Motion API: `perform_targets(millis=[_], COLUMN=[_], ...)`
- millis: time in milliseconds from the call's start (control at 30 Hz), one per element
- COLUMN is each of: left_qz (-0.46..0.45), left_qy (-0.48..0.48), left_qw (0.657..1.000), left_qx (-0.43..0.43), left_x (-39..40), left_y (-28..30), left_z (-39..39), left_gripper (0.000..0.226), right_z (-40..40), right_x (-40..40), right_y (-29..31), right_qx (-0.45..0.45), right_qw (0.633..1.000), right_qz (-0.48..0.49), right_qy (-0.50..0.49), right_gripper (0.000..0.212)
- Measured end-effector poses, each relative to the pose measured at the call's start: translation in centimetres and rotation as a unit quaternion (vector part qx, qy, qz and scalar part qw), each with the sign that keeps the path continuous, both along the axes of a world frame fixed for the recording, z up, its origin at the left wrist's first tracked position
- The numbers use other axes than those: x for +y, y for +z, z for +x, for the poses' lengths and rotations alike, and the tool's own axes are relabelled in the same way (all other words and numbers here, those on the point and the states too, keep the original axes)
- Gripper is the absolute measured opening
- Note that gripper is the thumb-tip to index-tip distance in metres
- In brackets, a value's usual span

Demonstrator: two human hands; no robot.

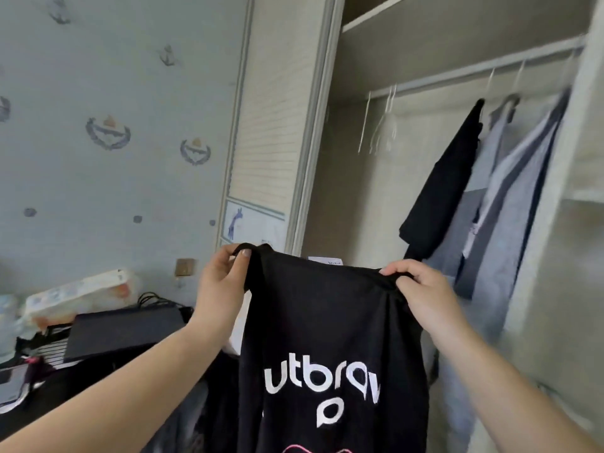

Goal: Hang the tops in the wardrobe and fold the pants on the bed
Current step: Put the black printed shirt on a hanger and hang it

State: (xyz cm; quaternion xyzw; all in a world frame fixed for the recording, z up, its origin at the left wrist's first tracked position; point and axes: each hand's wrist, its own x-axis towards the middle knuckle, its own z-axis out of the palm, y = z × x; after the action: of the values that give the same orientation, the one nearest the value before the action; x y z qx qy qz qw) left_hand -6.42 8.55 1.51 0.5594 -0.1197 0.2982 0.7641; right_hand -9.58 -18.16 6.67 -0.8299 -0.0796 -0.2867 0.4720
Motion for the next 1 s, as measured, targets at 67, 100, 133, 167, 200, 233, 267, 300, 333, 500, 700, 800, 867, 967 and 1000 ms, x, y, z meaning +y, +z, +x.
perform_targets(millis=[67, 100, 133, 167, 200, 233, 267, 300, 333, 500, 700, 800, 867, 967, 1000], left_qz=[-0.005, -0.006, -0.01, -0.018, -0.025, -0.028, -0.03, -0.032, -0.035, -0.05, -0.074, -0.093, -0.107, -0.117, -0.106], left_qy=[-0.021, -0.03, -0.038, -0.043, -0.043, -0.04, -0.031, -0.025, -0.031, -0.096, -0.151, -0.191, -0.23, -0.281, -0.282], left_qw=[1.0, 1.0, 0.999, 0.999, 0.999, 0.999, 0.999, 0.999, 0.999, 0.994, 0.985, 0.977, 0.966, 0.95, 0.951], left_qx=[-0.002, -0.003, -0.006, -0.011, -0.016, -0.02, -0.019, -0.018, -0.017, -0.029, -0.032, -0.03, -0.041, -0.064, -0.068], left_x=[-2.7, -4.0, -5.4, -6.6, -7.5, -8.7, -9.5, -10.2, -11.1, -13.8, -15.9, -16.8, -17.1, -17.2, -17.2], left_y=[1.5, 2.3, 3.2, 3.9, 4.5, 5.1, 5.6, 5.9, 6.1, 6.9, 7.7, 9.4, 11.6, 15.4, 16.3], left_z=[2.3, 3.4, 4.5, 5.6, 6.4, 7.5, 8.3, 9.1, 10.0, 15.2, 23.9, 28.7, 31.6, 35.6, 36.8], left_gripper=[0.021, 0.021, 0.021, 0.021, 0.023, 0.024, 0.024, 0.024, 0.025, 0.029, 0.024, 0.02, 0.02, 0.021, 0.022], right_z=[0.8, 1.1, 1.5, 1.8, 2.2, 2.7, 3.1, 3.6, 4.4, 9.0, 17.9, 23.2, 26.7, 31.5, 32.7], right_x=[-1.9, -2.8, -3.7, -4.4, -4.9, -5.6, -6.1, -6.3, -6.7, -7.6, -7.9, -8.5, -9.0, -9.5, -9.7], right_y=[1.0, 1.4, 1.9, 2.3, 2.6, 2.9, 3.1, 3.3, 3.4, 3.5, 2.7, 4.2, 6.3, 10.3, 11.6], right_qx=[-0.003, -0.004, -0.007, -0.01, -0.013, -0.018, -0.022, -0.022, -0.024, -0.024, 0.023, 0.051, 0.044, 0.015, 0.001], right_qw=[0.999, 0.998, 0.997, 0.996, 0.994, 0.992, 0.99, 0.989, 0.987, 0.978, 0.942, 0.935, 0.936, 0.944, 0.948], right_qz=[-0.02, -0.031, -0.046, -0.066, -0.084, -0.099, -0.111, -0.12, -0.127, -0.16, -0.264, -0.287, -0.287, -0.266, -0.255], right_qy=[-0.038, -0.048, -0.057, -0.064, -0.07, -0.08, -0.084, -0.087, -0.092, -0.133, -0.205, -0.202, -0.198, -0.193, -0.192], right_gripper=[0.046, 0.045, 0.044, 0.042, 0.041, 0.041, 0.04, 0.04, 0.04, 0.04, 0.03, 0.027, 0.027, 0.027, 0.027])
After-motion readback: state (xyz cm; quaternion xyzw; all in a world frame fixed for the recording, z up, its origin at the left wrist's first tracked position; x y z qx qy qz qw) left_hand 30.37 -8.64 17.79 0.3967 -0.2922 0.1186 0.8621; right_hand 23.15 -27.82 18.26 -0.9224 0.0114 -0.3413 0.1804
